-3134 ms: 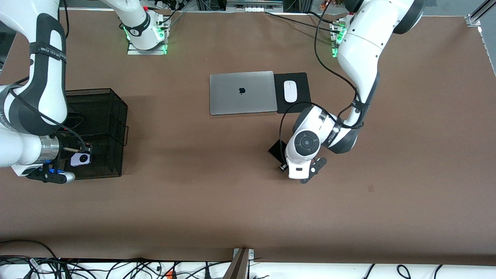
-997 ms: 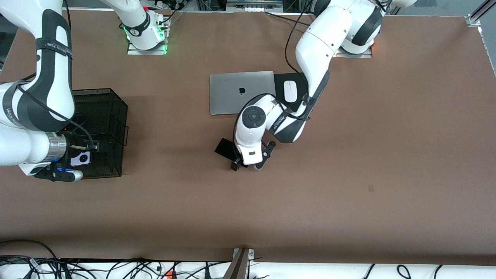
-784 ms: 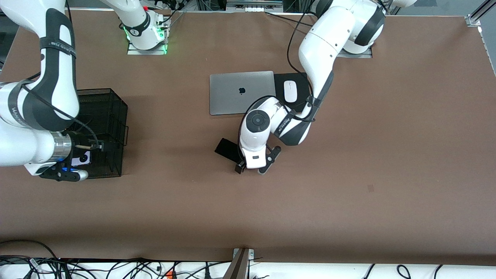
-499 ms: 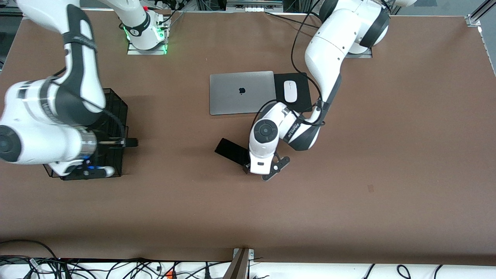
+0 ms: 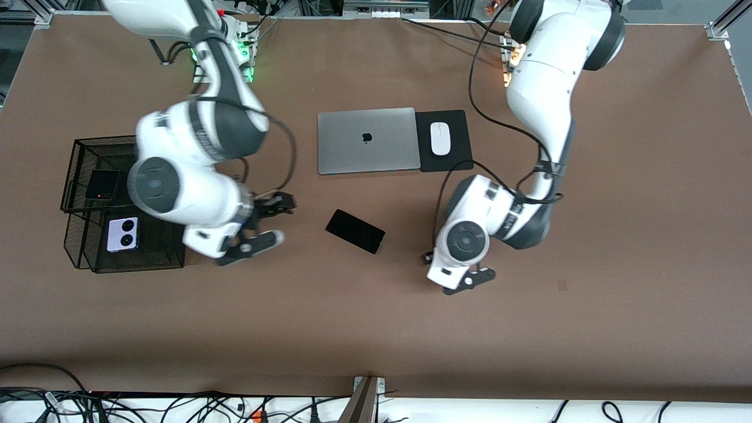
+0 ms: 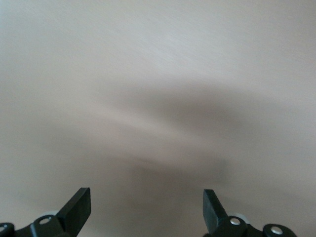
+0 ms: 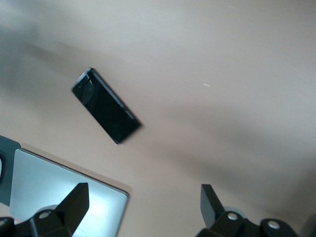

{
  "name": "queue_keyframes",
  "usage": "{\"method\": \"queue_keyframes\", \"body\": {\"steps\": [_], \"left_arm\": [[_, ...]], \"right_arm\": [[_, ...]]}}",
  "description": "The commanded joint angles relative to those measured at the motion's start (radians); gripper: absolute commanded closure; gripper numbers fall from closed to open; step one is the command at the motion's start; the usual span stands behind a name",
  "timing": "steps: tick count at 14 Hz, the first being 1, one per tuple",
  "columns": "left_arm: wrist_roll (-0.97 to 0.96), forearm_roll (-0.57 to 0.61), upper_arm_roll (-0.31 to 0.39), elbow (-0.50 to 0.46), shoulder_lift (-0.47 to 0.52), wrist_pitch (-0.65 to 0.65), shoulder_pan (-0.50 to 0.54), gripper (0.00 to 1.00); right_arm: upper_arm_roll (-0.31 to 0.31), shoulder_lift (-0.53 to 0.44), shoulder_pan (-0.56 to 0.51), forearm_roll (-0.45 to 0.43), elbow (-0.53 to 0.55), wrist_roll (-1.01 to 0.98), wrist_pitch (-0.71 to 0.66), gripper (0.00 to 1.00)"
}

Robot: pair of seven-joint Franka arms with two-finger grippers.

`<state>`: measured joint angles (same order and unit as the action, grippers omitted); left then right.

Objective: Place phones with both arms
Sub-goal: 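Withdraw the left gripper while the right gripper reaches the slab phone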

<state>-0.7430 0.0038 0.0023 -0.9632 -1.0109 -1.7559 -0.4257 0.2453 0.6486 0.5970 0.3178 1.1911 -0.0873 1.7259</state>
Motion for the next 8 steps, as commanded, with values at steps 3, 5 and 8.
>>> {"method": "queue_keyframes", "body": {"steps": [3, 5, 8], "left_arm": [[0.198, 0.045, -0.002, -0.023, 0.032, 0.061, 0.08, 0.0], [0.325, 0.056, 0.004, -0.07, 0.069, 0.059, 0.129, 0.0], [0.506, 0.088, 0.002, -0.127, 0.139, 0.059, 0.217, 0.0]], "right_arm": [[0.003, 0.107, 0.138, -0.054, 0.079, -0.063, 0.298, 0.0], [0.003, 0.149, 0.179, -0.057, 0.105, -0.112, 0.421, 0.0], [0.005, 0.206, 0.216, -0.118, 0.111, -0.155, 0.494, 0.0]]}}
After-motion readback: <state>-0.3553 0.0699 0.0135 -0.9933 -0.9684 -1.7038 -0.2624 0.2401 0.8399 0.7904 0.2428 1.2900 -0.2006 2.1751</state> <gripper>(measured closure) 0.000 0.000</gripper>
